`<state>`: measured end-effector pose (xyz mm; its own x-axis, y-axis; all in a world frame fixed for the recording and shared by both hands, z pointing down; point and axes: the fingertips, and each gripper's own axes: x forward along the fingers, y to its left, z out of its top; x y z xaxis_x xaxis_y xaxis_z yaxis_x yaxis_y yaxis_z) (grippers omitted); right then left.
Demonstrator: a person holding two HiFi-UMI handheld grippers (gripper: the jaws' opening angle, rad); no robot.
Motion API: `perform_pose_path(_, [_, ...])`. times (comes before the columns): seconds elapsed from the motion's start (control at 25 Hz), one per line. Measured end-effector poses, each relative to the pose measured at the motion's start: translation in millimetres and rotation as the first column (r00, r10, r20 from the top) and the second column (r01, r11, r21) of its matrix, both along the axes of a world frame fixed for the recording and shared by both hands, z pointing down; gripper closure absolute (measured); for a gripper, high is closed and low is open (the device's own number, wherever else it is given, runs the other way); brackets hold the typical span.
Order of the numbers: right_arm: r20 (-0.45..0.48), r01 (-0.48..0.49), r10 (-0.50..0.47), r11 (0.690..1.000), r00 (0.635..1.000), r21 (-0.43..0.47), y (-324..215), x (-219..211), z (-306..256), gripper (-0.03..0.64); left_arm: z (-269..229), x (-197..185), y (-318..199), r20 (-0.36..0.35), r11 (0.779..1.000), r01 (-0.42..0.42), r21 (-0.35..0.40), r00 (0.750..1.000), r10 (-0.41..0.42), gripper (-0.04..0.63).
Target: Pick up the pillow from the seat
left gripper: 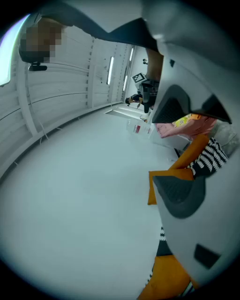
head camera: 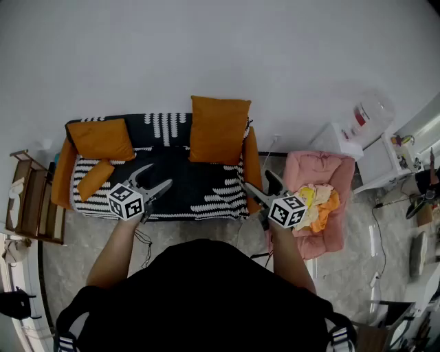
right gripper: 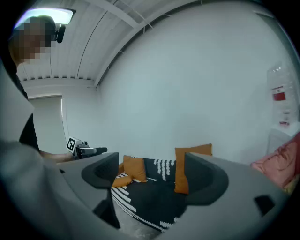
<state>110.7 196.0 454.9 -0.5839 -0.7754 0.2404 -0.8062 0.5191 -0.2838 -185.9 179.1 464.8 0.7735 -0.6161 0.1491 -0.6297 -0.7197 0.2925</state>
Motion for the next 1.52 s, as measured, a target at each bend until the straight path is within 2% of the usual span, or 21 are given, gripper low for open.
perform_pose_path(0.2, [0.000,-0.009,0.009,1.000,1.000,-0.008,1,-14,0,0.186,1,-16,0,-0.010,1.000,0.005,-0.013,1.000,-0.005,0.238])
perform_pose_path(0.6, [0.055,-0.126,0.126,0.992,0.991,-0.001,9,-16,-6,0.186,1,-42,2,-0.006,0.999,-0.039,-0.010,0.999,0.039,0.238])
perform_pose_path(1.08, [0.068,-0.145,0.147,0.989,0.987,-0.036,9,-18,2,0.186,8,-51,-1,0.020,0.999,-0.050,-0.021,0.999,0.051,0.238])
perform_pose_path(1.36, [0.067,-0.110,0.113,0.993,0.991,-0.050,-9,-21,9,0.186,14,-51,-12,-0.009,0.998,-0.022,-0.050,1.000,0.022,0.238])
perform_pose_path(1.52, [0.067,-0.106,0.110,0.992,0.992,-0.070,-18,-14,18,0.186,16,-45,-18,-0.001,0.998,-0.016,-0.052,1.000,0.016,0.238])
